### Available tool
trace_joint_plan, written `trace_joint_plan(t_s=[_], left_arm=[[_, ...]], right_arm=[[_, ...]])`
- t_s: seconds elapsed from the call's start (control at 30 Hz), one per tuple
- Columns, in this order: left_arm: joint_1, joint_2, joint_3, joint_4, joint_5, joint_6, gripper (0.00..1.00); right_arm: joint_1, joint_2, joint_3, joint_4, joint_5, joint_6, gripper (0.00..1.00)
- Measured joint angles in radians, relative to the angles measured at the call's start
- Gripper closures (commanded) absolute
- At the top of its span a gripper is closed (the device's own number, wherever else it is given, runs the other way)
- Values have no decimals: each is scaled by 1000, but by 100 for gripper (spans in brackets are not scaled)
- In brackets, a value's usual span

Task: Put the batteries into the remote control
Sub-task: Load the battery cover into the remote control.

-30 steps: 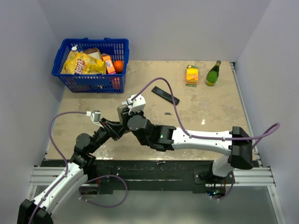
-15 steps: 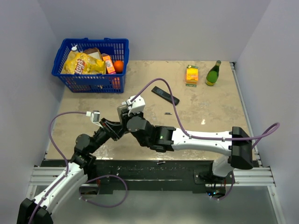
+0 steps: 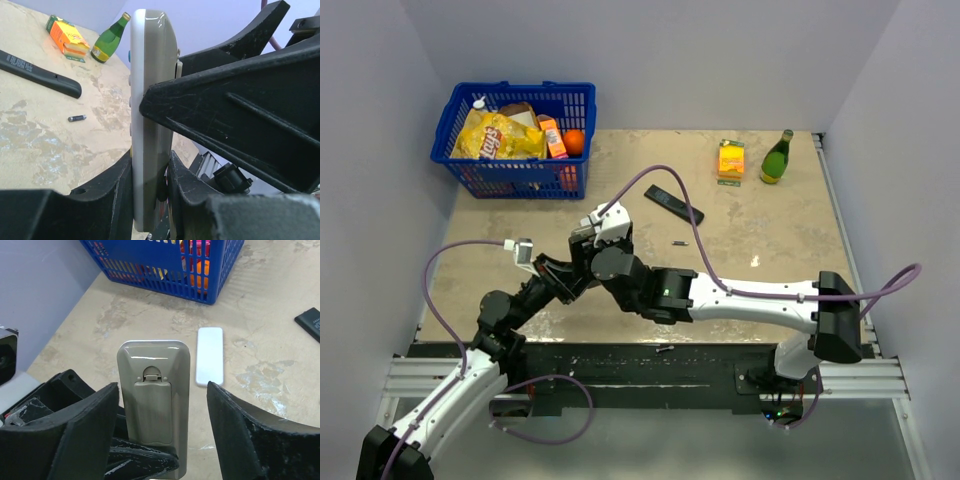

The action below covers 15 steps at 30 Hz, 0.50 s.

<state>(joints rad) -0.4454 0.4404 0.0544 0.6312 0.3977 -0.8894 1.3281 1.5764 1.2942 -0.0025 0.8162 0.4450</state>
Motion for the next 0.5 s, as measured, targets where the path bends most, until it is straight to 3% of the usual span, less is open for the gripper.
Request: trace_joint_plan(t_s=[0.23,0.5], left_arm=[[0,0,-1,13,11,-14,100],[0,17,-1,44,21,-28,100]], right_arm=[[-92,-77,13,-58,-204,-18,14],[-283,-248,-53,32,-605,-10,17]])
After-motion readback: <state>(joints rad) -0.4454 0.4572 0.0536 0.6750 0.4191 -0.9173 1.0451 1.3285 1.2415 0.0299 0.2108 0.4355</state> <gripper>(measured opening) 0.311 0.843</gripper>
